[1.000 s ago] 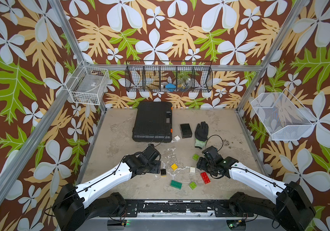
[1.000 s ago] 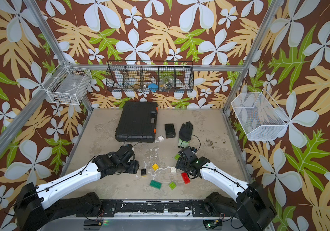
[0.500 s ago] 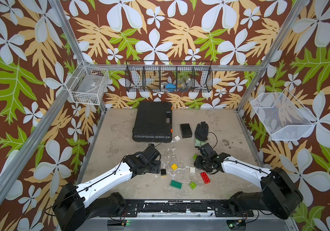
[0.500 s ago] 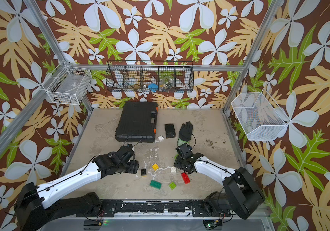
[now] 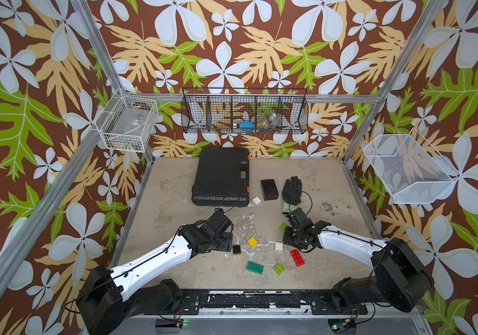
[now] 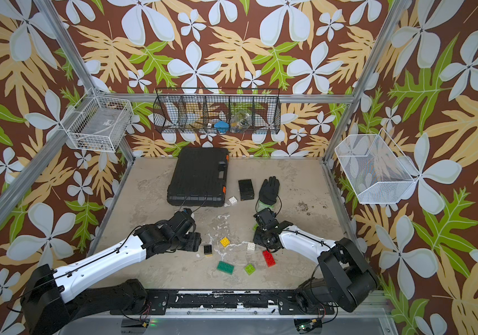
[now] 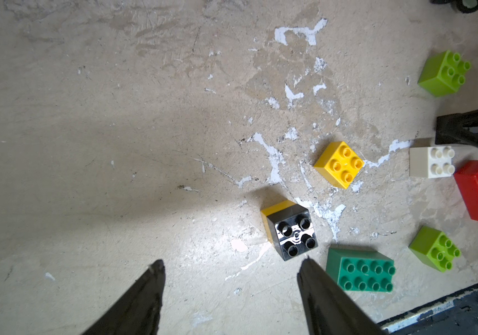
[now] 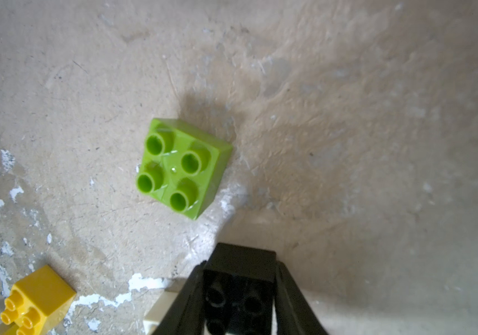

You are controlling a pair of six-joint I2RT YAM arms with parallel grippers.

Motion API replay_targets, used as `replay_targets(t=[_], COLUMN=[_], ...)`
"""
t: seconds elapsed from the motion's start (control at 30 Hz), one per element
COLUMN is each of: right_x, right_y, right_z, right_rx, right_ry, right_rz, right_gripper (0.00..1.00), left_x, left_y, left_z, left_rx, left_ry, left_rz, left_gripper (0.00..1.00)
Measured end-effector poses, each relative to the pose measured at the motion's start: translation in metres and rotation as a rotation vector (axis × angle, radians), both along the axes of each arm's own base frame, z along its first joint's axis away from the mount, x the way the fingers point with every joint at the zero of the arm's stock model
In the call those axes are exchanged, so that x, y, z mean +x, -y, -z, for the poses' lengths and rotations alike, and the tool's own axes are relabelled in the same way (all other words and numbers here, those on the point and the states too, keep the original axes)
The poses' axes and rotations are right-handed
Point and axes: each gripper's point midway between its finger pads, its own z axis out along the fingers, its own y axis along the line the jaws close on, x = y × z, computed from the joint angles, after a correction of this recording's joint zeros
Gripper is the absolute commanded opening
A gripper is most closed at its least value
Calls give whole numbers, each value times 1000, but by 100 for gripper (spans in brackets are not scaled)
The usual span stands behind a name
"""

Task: Assemble a giraffe with lego
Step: Pick up the lego brick from the center of the board, then assemble the lego brick with the lego brick.

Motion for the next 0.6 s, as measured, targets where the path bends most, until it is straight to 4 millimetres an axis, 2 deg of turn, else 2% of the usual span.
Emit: replay_targets(t=[0.2, 0.3, 0.37, 0.47, 0.6], right_x=[3, 8, 8, 2, -18], right_y=[2, -2, -10, -22, -31], right_z=[-6, -26, -46, -69, -75], right_rx=[-34, -39, -31, -1, 28], right_ry=[9, 47, 88, 136, 124], right_rz=[-27, -49, -81, -108, -114], right_gripper=[25, 25, 26, 28, 29], left_x=[0, 0, 0, 0, 1], left_y=[0, 0, 0, -1, -1], left_z=[0, 0, 0, 0, 0], left_rx=[0, 1, 2, 3, 4], left_ry=[0, -1, 0, 2, 3], left_rz=[0, -1, -1, -3, -4], left_gripper=[76, 76, 76, 76, 76])
